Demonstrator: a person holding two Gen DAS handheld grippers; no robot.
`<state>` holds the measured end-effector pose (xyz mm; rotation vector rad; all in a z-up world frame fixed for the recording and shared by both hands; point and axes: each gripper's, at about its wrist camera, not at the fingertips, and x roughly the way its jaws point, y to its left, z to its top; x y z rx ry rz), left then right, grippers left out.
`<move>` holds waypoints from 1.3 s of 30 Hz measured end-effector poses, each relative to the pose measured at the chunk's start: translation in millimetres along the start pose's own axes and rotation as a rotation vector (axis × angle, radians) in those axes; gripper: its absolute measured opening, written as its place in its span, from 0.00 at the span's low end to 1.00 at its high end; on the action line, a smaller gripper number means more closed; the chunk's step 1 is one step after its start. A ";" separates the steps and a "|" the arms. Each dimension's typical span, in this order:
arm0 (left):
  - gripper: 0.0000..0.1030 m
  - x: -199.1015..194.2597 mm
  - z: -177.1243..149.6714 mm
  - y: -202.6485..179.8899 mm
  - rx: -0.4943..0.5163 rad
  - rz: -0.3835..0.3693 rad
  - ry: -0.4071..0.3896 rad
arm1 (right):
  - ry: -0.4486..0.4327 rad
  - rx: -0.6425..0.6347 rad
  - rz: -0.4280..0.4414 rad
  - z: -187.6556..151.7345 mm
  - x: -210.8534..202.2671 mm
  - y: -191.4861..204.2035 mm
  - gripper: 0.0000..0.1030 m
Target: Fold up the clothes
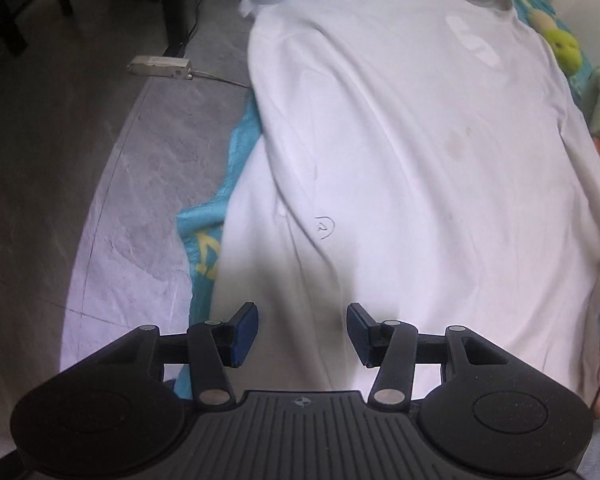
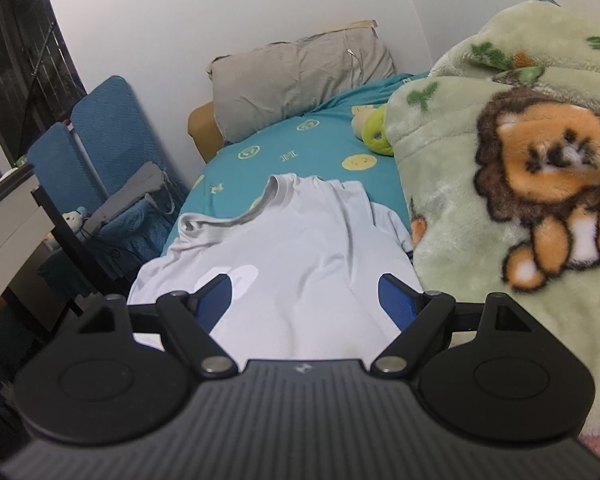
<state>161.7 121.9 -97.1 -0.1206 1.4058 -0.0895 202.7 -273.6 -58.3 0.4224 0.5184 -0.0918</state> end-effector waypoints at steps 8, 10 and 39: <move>0.06 -10.4 -17.7 -12.6 0.076 0.010 0.021 | 0.011 -0.013 -0.020 -6.1 -11.3 -1.2 0.80; 0.05 -12.5 -19.2 -8.4 0.100 0.023 0.030 | 0.007 -0.008 -0.022 -5.3 -12.3 -2.3 0.80; 0.96 -119.4 5.8 -109.6 0.227 0.003 -0.685 | -0.075 -0.097 -0.016 -4.1 -25.1 10.9 0.80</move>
